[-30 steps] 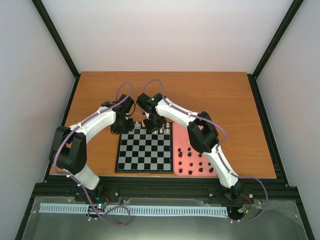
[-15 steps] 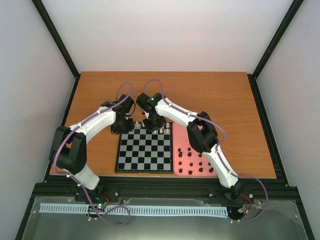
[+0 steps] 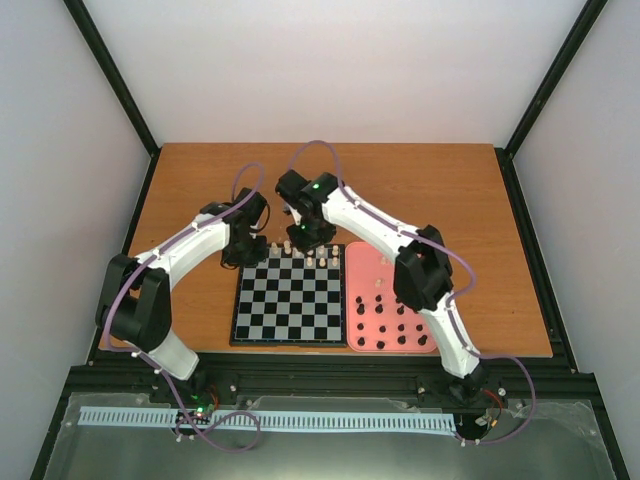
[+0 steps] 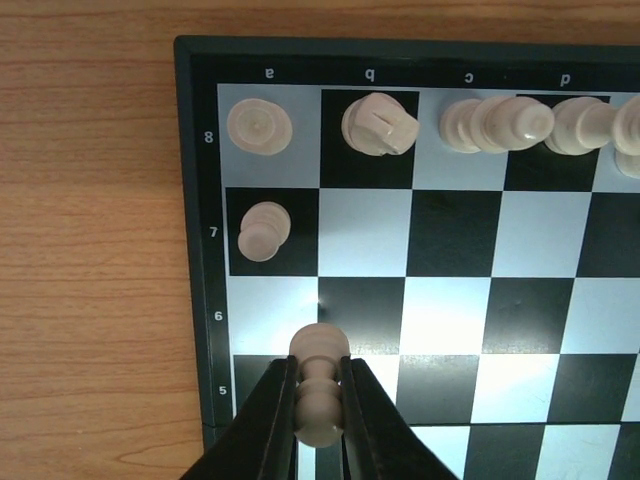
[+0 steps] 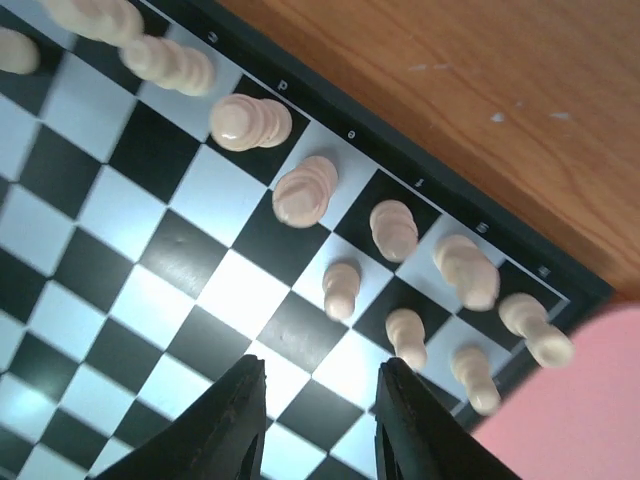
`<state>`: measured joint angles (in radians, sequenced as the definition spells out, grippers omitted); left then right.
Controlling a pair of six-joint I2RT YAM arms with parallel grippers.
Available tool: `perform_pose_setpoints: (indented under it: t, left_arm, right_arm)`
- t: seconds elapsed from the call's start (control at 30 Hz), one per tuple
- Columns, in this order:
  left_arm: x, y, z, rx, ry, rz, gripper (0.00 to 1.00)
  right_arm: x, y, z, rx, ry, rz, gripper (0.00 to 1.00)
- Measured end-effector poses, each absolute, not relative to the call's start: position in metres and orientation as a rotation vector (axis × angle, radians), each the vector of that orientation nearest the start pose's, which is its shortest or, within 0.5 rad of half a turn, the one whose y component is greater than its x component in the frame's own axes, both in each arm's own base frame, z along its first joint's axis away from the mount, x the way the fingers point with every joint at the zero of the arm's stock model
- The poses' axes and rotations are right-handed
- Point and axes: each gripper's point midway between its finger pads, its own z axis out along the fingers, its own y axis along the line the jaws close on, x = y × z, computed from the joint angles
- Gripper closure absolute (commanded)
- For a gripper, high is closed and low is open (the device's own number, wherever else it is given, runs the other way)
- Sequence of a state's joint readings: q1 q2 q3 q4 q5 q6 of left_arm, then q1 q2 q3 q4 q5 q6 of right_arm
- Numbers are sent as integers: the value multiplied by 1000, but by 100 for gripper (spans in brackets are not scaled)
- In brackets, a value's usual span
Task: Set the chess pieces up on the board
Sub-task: Place the chess piece on the chessboard.
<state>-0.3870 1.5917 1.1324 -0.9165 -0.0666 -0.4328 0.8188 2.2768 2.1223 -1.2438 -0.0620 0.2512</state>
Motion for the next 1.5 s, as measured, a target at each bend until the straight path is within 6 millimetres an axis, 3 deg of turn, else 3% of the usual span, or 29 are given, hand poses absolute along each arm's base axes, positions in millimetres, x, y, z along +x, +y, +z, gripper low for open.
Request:
perform_pose_setpoints:
  t: [0.2,0.33,0.5,0.67,1.03,1.5]
  left_arm:
    - [301,-118,82,-72,2937,-88,92]
    - [310,-126,82,-68,2925,-133,92]
    - [326,-134,73,-65,2922,-150,94]
    - [331,-136,60,-66,2943,-135,95]
    - [332,-131,51,-52,2959,-83,95]
    - [333,-130,41,-52,2975,-54,95]
  right_arm:
    - [319,346,156,-779,2807,256,66]
    - [318,314,175,-687,2812,256,66]
    - [333,253,160,-510,2897,170,66]
    - [333,215,136,-412,2982,102,66]
    - [326,192,127,-362,3008,89,66]
    - [328,188,120,-366,3010,89,66]
